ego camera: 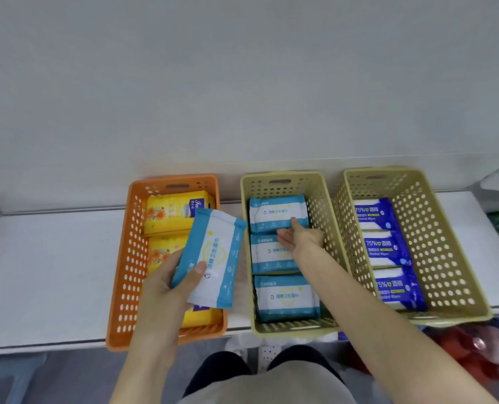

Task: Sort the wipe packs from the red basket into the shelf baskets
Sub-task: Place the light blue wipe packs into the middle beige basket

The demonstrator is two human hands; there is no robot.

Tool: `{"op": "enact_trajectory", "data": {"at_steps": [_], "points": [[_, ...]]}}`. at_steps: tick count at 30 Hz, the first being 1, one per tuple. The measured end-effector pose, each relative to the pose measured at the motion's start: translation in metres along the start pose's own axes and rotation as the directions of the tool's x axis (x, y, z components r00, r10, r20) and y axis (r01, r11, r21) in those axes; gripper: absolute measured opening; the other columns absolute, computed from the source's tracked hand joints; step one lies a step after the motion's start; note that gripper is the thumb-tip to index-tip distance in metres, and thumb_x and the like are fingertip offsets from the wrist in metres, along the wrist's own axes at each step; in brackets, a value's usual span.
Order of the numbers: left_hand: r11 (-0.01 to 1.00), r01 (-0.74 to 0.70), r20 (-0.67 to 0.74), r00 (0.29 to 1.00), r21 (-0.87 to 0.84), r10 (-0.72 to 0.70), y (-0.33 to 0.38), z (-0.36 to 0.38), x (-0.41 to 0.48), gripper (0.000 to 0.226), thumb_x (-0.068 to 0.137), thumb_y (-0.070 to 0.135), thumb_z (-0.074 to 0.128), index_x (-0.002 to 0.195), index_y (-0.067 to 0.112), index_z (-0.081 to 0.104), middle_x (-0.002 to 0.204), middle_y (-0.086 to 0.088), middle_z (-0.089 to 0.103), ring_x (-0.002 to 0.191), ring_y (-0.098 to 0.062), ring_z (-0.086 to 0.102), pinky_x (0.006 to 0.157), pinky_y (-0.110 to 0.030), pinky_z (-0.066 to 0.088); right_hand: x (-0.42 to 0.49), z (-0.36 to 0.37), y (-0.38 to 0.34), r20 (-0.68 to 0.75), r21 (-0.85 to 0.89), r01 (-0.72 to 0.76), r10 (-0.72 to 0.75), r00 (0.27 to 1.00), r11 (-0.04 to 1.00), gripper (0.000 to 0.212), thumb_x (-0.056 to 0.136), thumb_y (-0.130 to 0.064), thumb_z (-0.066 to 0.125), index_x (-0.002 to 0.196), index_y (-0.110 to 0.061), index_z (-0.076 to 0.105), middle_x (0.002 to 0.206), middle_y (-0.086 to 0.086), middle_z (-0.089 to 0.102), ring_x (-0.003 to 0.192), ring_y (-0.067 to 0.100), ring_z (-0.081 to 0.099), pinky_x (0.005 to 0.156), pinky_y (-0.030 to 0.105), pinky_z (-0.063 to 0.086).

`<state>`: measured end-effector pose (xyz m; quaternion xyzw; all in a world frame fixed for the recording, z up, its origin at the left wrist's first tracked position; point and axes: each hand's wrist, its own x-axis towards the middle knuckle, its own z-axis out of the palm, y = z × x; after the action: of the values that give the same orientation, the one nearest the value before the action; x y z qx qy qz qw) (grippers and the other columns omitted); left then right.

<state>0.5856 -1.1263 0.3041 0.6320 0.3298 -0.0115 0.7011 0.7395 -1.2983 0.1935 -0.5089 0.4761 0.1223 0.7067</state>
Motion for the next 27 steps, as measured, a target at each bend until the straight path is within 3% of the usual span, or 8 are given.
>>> {"op": "enact_trajectory", "data": {"at_steps": [4,6,9,13,16,20,24,27], "points": [[1.000,0.000,0.026,1.000,0.004,0.000,-0.004,0.003,0.001,0.022,0.087,0.014,0.062,0.098,0.033,0.066,0.087,0.011,0.074,0.085,-0.013,0.070,0.074,-0.044,0.056,-0.012,-0.015,-0.008,0.216,-0.009,-0.112,0.112,0.970,0.994,0.028,0.099,-0.018,0.048,0.080,0.001,0.055,0.077,0.016,0.058,0.069,0.022,0.061,0.075,0.035,0.053],[1.000,0.000,0.057,0.998,0.002,0.000,-0.004,0.005,0.000,0.023,0.087,0.013,0.062,0.097,0.034,0.066,0.088,0.012,0.074,0.083,-0.009,0.070,0.069,-0.037,0.056,-0.027,-0.029,-0.014,0.348,-0.193,-0.016,0.084,0.934,0.981,0.029,0.099,-0.025,0.049,0.088,-0.001,0.061,0.082,0.013,0.064,0.069,0.017,0.063,0.069,0.028,0.055],[0.999,0.022,0.157,0.987,0.047,-0.029,-0.002,0.009,0.002,0.022,0.087,0.012,0.063,0.094,0.033,0.068,0.090,0.008,0.074,0.085,-0.011,0.069,0.072,-0.038,0.052,-0.059,-0.050,-0.021,0.617,-0.358,0.220,0.053,0.786,0.908,0.033,0.097,-0.039,0.047,0.110,-0.016,0.066,0.098,0.005,0.073,0.085,0.015,0.069,0.074,0.027,0.055],[0.996,0.029,0.268,0.962,0.082,-0.050,-0.001,0.021,0.007,0.019,0.084,0.009,0.066,0.089,0.026,0.070,0.082,0.006,0.075,0.073,-0.006,0.068,0.071,-0.034,0.051,-0.094,-0.062,-0.019,0.780,-0.387,0.320,0.122,0.614,0.865,0.035,0.086,-0.027,0.062,0.120,-0.019,0.060,0.108,0.004,0.071,0.098,0.021,0.068,0.080,0.030,0.056],[0.994,-0.024,0.264,0.964,0.109,-0.006,-0.005,0.032,0.010,0.020,0.086,0.007,0.064,0.089,0.027,0.068,0.077,0.010,0.074,0.073,-0.002,0.068,0.065,-0.025,0.055,-0.096,-0.067,-0.012,0.707,-0.385,0.364,0.018,0.707,0.848,0.026,0.086,-0.012,0.066,0.112,-0.013,0.063,0.105,0.008,0.072,0.092,0.018,0.068,0.070,0.024,0.057],[0.916,-0.258,0.120,0.965,0.309,0.231,-0.022,0.033,0.025,0.024,0.089,0.012,0.063,0.091,0.036,0.066,0.093,0.018,0.070,0.092,0.003,0.063,0.083,-0.028,0.053,-0.081,-0.083,-0.002,0.488,-0.118,0.130,-0.057,0.871,0.984,0.018,0.090,-0.008,0.061,0.108,-0.009,0.063,0.106,0.009,0.070,0.093,0.018,0.067,0.071,0.023,0.058],[0.826,-0.360,0.142,0.933,0.434,0.332,-0.034,0.035,0.025,0.023,0.091,0.014,0.060,0.092,0.038,0.062,0.091,0.029,0.061,0.087,0.022,0.054,0.073,0.002,0.038,-0.062,-0.088,0.010,0.357,-0.012,-0.035,0.037,0.933,0.999,0.021,0.091,-0.003,0.059,0.112,-0.005,0.060,0.108,0.011,0.067,0.097,0.022,0.065,0.068,0.025,0.060],[0.769,-0.400,0.147,0.914,0.499,0.379,-0.044,0.038,0.024,0.021,0.092,0.016,0.059,0.103,0.033,0.061,0.099,0.022,0.062,0.090,0.017,0.053,0.074,0.002,0.036,-0.052,-0.081,0.016,0.291,0.052,-0.083,0.065,0.955,0.995,0.028,0.092,-0.001,0.057,0.120,-0.001,0.054,0.117,0.016,0.062,0.099,0.024,0.063,0.071,0.028,0.060]]}}
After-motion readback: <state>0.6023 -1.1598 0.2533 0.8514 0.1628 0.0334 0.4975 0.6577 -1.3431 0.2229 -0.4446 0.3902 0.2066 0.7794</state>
